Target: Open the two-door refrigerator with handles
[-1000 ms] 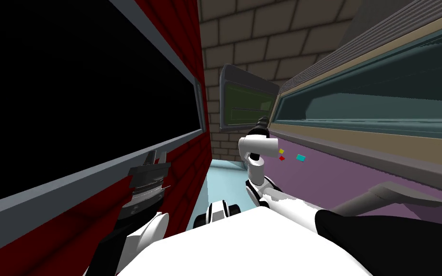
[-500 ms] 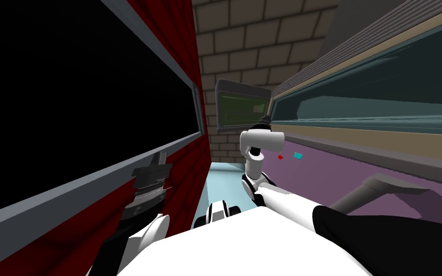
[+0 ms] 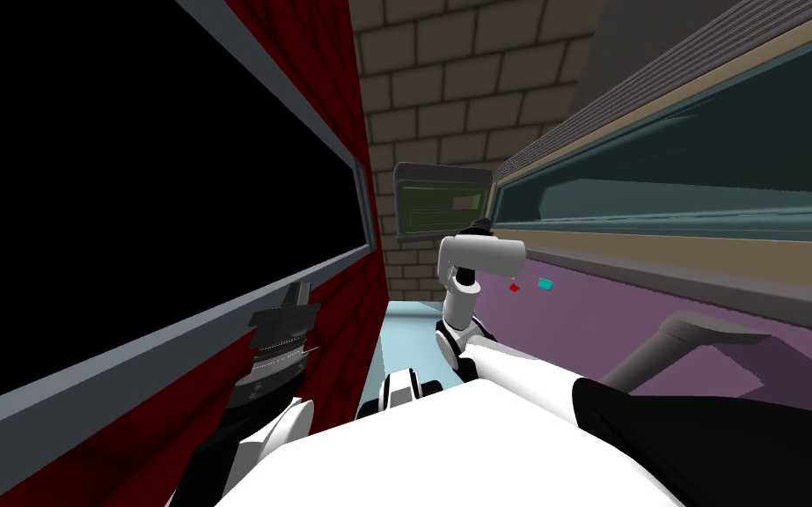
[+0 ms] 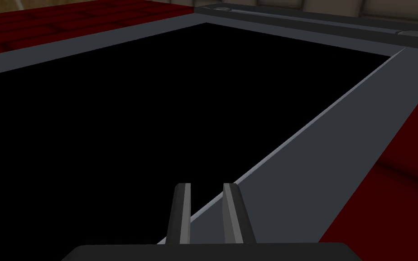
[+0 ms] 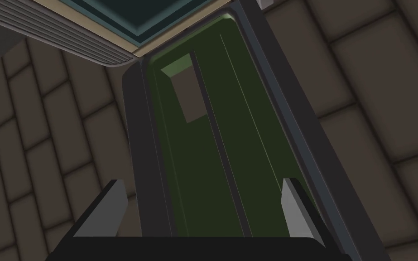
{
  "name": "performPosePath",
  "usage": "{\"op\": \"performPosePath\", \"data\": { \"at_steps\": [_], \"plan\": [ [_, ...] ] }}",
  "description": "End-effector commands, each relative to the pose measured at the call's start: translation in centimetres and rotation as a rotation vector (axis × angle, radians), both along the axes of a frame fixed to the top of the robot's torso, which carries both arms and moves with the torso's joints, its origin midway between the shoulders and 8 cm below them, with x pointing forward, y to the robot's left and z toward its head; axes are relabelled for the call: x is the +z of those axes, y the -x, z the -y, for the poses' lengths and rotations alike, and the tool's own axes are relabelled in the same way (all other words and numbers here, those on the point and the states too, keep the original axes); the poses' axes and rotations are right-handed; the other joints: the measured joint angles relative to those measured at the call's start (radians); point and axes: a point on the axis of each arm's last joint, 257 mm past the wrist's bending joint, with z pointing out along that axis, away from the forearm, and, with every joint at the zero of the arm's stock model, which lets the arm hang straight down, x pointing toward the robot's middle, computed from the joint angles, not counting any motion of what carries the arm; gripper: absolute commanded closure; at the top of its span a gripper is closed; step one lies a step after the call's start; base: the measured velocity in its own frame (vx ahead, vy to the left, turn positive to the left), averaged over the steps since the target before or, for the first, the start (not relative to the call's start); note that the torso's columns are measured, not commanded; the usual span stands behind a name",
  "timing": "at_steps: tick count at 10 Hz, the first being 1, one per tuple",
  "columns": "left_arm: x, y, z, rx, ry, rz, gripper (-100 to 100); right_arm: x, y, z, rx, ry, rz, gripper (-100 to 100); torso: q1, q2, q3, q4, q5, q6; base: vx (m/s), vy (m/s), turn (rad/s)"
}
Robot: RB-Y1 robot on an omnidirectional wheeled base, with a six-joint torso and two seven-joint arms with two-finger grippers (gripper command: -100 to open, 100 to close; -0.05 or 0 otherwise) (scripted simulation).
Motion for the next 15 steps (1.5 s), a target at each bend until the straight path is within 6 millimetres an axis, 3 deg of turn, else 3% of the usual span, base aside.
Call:
{"op": "performPosePath", "data": {
  "at_steps": [1, 2, 11, 12, 13, 15],
  "plan": [
    [0.1, 0.1, 0.1, -0.001, -0.001, 0.004, 0, -0.3, 0.1, 0.3, 0.006, -0.029, 0.0, -100, -0.013, 0.006, 0.007, 0.001, -0.002, -0.001, 0.103, -0.163, -0.02],
    [0.1, 0.1, 0.1, -0.001, -0.001, 0.005, 0, -0.2, 0.1, 0.2, 0.005, -0.023, 0.001, -100, -0.023, 0.018, 0.016, 0.005, -0.006, -0.002, 0.06, -0.067, 0.005],
    [0.1, 0.1, 0.1, -0.001, -0.001, 0.005, 0, 5.2, -0.5, -1.0, 0.03, -0.027, 0.001, -100, -0.023, 0.036, 0.028, 0.01, -0.006, -0.003, 0.002, -0.004, -0.026],
    [0.1, 0.1, 0.1, -0.001, -0.001, 0.005, 0, 4.9, -0.5, -1.0, 0.028, -0.026, 0.003, -100, -0.023, 0.036, 0.029, 0.011, -0.006, -0.003, 0.0, 0.0, 0.0],
    [0.1, 0.1, 0.1, -0.001, -0.001, 0.005, 0, 5.0, -0.5, -1.0, 0.028, -0.026, 0.001, 0, -0.023, 0.037, 0.029, 0.011, -0.006, -0.003, 0.0, 0.0, 0.0],
    [0.1, 0.1, 0.1, -0.001, -0.001, 0.005, 0, 5.0, -0.5, -1.0, 0.028, -0.026, 0.001, 0, -0.023, 0.037, 0.029, 0.011, -0.006, -0.003, 0.0, 0.0, 0.0]
  ]
}}
